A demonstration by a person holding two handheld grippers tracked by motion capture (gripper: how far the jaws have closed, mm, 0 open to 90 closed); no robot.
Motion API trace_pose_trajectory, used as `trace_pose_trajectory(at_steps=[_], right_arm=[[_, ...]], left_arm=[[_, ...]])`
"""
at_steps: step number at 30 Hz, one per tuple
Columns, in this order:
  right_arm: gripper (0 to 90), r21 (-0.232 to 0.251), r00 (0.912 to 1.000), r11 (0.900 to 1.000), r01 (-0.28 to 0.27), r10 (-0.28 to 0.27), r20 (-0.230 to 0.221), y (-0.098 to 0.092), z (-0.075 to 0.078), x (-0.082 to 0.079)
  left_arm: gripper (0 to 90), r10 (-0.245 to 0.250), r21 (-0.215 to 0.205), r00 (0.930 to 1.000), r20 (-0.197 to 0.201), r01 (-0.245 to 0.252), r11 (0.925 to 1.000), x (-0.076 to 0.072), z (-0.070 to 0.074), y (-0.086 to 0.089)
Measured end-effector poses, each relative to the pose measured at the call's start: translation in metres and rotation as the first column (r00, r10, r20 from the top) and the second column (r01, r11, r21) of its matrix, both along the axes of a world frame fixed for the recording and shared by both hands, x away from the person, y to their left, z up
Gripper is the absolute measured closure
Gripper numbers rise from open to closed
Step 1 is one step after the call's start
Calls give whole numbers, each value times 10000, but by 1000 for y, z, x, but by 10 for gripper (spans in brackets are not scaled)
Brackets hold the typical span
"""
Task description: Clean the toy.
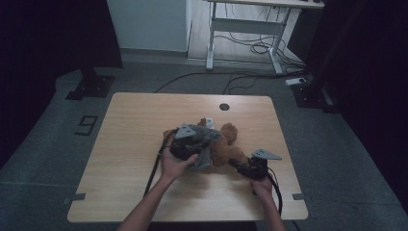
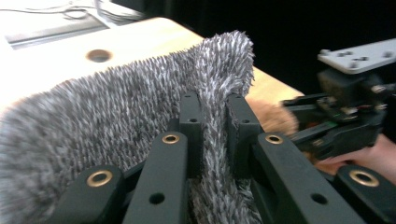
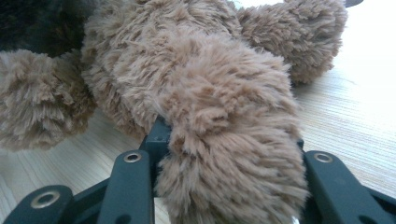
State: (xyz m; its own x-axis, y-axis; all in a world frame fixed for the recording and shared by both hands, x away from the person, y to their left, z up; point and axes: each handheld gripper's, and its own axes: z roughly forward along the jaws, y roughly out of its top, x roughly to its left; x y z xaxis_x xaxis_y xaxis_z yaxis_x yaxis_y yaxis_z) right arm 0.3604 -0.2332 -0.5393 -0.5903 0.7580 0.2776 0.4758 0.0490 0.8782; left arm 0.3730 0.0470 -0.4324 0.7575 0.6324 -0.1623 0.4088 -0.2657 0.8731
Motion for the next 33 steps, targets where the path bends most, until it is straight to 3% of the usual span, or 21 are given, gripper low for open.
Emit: trace_pose_trajectory(at_steps=[1, 4, 11, 17, 22, 27, 33], right_arm=[[549, 6, 10000, 10000, -6, 6, -19, 0, 0, 0], [550, -6, 10000, 10000, -9, 8, -27, -1, 1, 0], [550, -41, 10000, 10000, 0, 0, 11, -1, 1, -1], [552, -144, 9999, 9999, 15, -16, -127, -1, 1, -1], [551, -121, 9998, 9999, 15, -18, -190, -1, 1, 0], [552, -113, 9998, 9999, -36, 34, -192, -2, 0, 0], [559, -74, 9997, 9999, -142, 141, -177, -4, -1, 0]], left_arm=[[789, -328, 124, 9994, -111, 329, 9994, 1, -2, -21], [789, -525, 370, 9976, -442, 542, 9978, 4, -12, -41], [789, -398, 782, 9948, -942, 472, 9958, 6, -36, -45], [789, -510, 689, 9917, -1181, 595, 9958, 0, -46, -32], [789, -385, 487, 9868, -1571, 467, 9977, -7, -56, -10], [788, -167, 708, 9889, -1478, 275, 9971, -17, -61, 7], [788, 131, 501, 9876, -1561, -53, 9987, -24, -64, 32]])
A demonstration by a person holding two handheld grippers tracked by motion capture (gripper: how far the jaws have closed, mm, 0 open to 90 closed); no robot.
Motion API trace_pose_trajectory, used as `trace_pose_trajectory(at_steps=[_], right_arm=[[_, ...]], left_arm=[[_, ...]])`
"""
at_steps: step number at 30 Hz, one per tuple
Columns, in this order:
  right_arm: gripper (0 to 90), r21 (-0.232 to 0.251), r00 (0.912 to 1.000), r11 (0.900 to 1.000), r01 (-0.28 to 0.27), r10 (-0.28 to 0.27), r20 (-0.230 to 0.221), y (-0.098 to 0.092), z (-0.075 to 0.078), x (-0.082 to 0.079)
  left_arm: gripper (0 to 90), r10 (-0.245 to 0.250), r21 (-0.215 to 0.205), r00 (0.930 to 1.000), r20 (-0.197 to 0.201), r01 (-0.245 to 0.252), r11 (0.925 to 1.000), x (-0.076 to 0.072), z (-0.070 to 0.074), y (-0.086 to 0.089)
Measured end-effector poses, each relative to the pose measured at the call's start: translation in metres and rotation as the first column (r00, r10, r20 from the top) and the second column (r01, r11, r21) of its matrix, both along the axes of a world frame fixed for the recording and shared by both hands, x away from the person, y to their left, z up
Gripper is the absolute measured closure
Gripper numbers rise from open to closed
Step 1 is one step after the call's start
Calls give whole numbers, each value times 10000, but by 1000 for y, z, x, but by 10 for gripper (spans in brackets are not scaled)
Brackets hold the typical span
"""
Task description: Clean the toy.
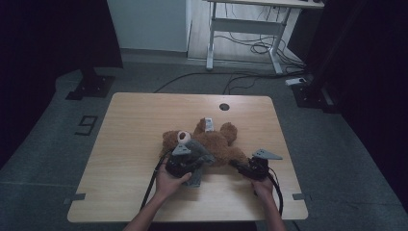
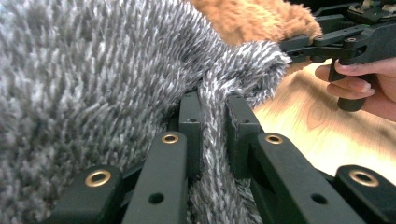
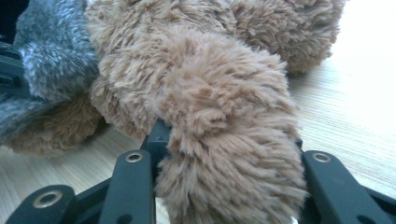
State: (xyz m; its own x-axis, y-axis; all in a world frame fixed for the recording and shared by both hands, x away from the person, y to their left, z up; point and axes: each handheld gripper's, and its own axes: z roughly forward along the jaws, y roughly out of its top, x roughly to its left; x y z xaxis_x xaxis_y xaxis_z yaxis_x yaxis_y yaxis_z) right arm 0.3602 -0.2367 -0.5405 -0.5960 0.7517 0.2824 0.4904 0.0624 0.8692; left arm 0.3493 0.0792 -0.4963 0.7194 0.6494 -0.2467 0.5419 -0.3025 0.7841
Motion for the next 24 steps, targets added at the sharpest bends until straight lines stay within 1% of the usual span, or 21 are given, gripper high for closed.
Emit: trace_pose_trajectory(at_steps=[1, 2, 3, 4, 5, 7, 11, 12, 13, 14, 16, 18, 21, 23, 24], right_arm=[[559, 8, 10000, 10000, -7, 7, 27, 0, 0, 0], [559, 9, 10000, 10000, -35, 35, 35, 0, -1, 0], [559, -4, 10000, 10000, -66, 66, 32, -1, -1, -1], [559, -4, 10000, 10000, -66, 66, 32, -1, -1, -1], [558, -19, 10000, 10000, -85, 85, 32, -1, 0, -1], [558, -15, 9999, 10000, -98, 98, 28, -1, 0, -1], [558, 32, 9999, 9999, -150, 150, -49, -1, -1, -1], [558, 32, 9999, 9999, -150, 150, -49, -1, -1, -1], [558, 57, 9999, 9999, -151, 151, -53, -1, -1, -1], [558, 57, 9999, 9999, -155, 156, -38, -2, -1, -1], [558, 29, 9999, 9999, -167, 167, -27, -2, -1, -1], [559, 53, 9998, 9998, -187, 187, -4, -3, -1, -1], [563, 95, 9998, 9997, -216, 216, -16, -2, -2, -1], [565, 101, 9997, 9997, -239, 239, 13, -2, -2, 0], [565, 101, 9997, 9997, -239, 239, 13, -2, -2, 0]], left_arm=[[788, 167, -88, 9999, -16, -167, 9998, -3, -1, 9], [787, 167, -88, 9999, -16, -167, 9998, -3, -1, 9], [787, 319, -67, 9995, 20, -319, 9995, -6, -2, 17], [787, 319, -67, 9995, 20, -319, 9995, -6, -2, 17], [787, 465, 20, 9989, 59, -465, 9989, -7, -3, 26], [787, 629, 128, 9980, 70, -630, 9979, -9, -4, 37], [787, 1006, 94, 9949, -1, -1006, 9949, -9, -6, 57], [787, 1006, 94, 9949, -1, -1006, 9949, -9, -6, 57], [787, 1143, 39, 9934, 7, -1143, 9934, -10, -6, 66], [787, 1208, 13, 9927, 2, -1208, 9927, -10, -5, 70], [786, 1353, -124, 9908, -35, -1353, 9907, -11, -5, 79], [787, 1532, -394, 9882, -48, -1533, 9874, -13, -4, 88], [786, 1623, -795, 9865, 242, -1599, 9839, -16, 4, 95], [786, 1716, -971, 9842, 440, -1668, 9812, -16, 12, 97], [787, 1716, -971, 9842, 440, -1668, 9812, -16, 12, 97]])
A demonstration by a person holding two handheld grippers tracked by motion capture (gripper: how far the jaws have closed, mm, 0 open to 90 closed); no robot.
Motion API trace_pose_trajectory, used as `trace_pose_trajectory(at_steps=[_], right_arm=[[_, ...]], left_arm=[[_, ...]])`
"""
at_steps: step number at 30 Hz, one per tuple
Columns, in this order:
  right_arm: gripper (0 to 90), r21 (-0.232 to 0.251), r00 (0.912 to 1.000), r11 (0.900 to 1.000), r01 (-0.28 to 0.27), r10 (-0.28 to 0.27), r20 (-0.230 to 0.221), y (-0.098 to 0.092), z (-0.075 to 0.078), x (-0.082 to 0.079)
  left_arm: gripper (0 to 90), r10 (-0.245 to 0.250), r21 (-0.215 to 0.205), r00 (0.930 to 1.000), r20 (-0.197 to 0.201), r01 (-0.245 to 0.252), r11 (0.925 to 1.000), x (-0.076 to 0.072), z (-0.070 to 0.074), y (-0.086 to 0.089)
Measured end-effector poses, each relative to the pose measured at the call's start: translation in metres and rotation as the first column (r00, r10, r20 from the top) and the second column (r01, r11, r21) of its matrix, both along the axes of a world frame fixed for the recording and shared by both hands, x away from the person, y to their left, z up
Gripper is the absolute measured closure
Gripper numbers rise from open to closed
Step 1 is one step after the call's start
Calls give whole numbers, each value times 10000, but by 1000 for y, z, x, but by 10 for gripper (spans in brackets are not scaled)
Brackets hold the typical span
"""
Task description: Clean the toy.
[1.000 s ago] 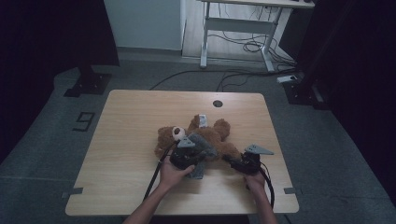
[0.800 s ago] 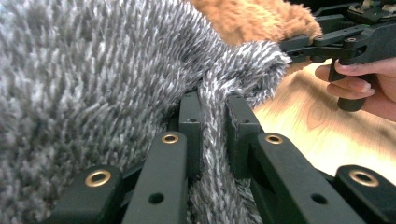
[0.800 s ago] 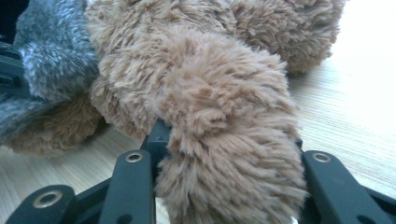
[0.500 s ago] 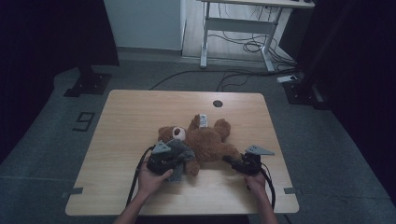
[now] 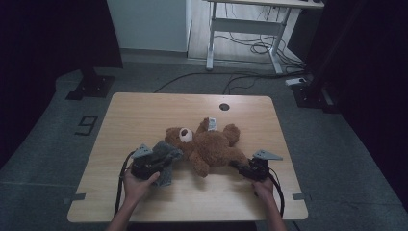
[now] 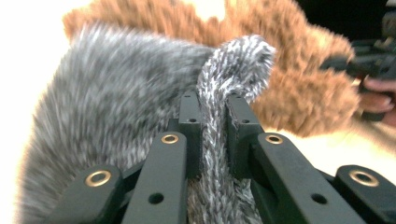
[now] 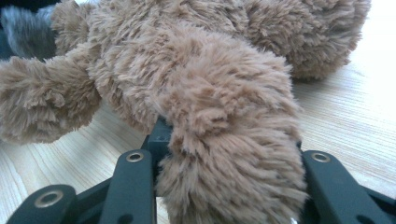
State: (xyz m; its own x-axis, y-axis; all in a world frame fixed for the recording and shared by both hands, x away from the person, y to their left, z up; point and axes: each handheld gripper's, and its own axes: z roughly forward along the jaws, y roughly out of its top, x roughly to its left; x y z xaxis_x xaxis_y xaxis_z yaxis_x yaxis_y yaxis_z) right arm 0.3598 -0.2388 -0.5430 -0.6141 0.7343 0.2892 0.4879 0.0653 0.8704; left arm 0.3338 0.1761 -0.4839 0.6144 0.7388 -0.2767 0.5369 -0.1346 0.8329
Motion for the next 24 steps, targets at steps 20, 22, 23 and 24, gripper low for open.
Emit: trace_pose_trajectory(at_steps=[20, 22, 23, 24], right_arm=[[564, -72, 9999, 9999, -111, 112, 110, 0, -1, 1], [564, -98, 9999, 9999, -131, 132, 104, -1, -1, 0], [562, -123, 9998, 9998, -171, 172, 115, 0, -1, 0], [560, -106, 9998, 9998, -168, 169, 118, 1, -1, 0]], left_arm=[[783, 31, 1165, 9987, 501, -89, 9931, 74, 51, -65], [783, 75, 1197, 9994, 349, -117, 9927, 77, 44, -63], [784, 200, 1000, 9994, 281, -227, 9947, 77, 38, -59], [785, 222, 997, 9994, 284, -250, 9947, 76, 36, -58]])
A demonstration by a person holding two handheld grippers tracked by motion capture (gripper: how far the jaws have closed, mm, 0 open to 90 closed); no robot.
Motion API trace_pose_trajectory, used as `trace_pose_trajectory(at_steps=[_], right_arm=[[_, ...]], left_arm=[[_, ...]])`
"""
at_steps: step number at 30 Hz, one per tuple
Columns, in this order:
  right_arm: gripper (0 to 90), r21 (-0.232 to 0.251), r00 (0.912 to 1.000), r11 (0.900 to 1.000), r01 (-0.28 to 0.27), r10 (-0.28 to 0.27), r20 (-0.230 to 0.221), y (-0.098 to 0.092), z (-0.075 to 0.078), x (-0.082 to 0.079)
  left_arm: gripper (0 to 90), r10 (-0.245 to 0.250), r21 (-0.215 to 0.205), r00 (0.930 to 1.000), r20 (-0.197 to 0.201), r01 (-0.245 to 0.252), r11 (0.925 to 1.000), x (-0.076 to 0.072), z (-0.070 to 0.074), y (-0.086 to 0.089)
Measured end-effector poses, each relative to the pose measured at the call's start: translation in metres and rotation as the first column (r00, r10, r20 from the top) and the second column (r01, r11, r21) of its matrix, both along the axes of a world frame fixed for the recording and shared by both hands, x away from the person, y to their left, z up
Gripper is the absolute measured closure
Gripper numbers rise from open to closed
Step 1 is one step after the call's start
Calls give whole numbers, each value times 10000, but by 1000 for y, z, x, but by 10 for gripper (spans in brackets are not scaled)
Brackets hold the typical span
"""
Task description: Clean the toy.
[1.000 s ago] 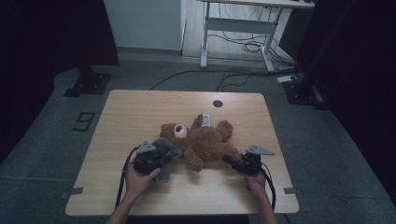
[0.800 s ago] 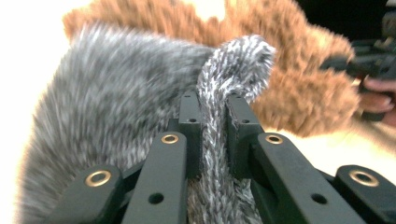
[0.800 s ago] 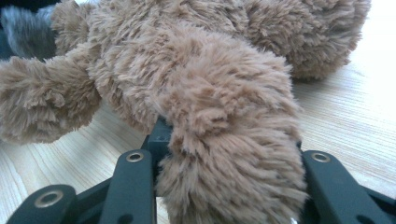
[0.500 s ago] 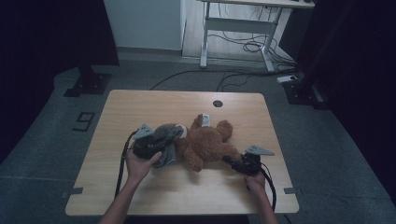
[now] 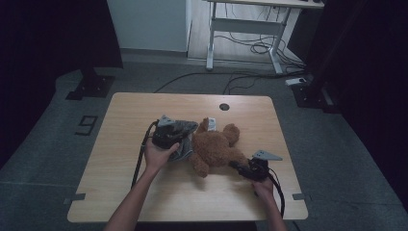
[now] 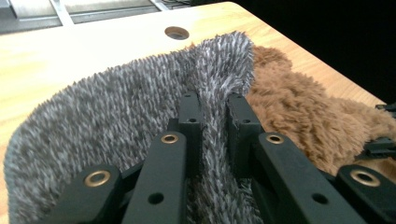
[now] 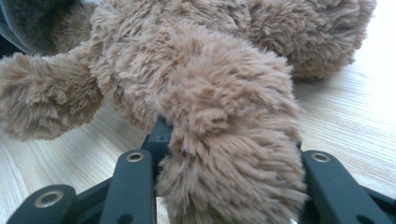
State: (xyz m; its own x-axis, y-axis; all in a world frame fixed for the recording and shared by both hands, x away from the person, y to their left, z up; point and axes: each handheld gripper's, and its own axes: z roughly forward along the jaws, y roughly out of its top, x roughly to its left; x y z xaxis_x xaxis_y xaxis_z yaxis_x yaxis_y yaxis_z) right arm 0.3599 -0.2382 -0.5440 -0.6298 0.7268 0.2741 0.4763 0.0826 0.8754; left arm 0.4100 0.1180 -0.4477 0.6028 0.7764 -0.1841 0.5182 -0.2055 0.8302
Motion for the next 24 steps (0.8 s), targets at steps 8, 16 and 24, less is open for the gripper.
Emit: trace_pose_trajectory(at_steps=[8, 16, 24], right_arm=[[559, -75, 9998, 10000, -52, 51, -189, -1, -1, 0], [559, -65, 9993, 9998, -211, 209, -312, 0, -3, 1], [559, -52, 9990, 9998, -212, 210, -395, 1, -4, 1]], left_arm=[[785, 783, 855, 9969, -27, -778, 9933, 2, -1, 19], [784, 1272, 271, 9908, -457, -1261, 9916, -2, -26, 47], [786, 1631, 449, 9794, -1193, -1588, 9863, -8, -57, 64]])
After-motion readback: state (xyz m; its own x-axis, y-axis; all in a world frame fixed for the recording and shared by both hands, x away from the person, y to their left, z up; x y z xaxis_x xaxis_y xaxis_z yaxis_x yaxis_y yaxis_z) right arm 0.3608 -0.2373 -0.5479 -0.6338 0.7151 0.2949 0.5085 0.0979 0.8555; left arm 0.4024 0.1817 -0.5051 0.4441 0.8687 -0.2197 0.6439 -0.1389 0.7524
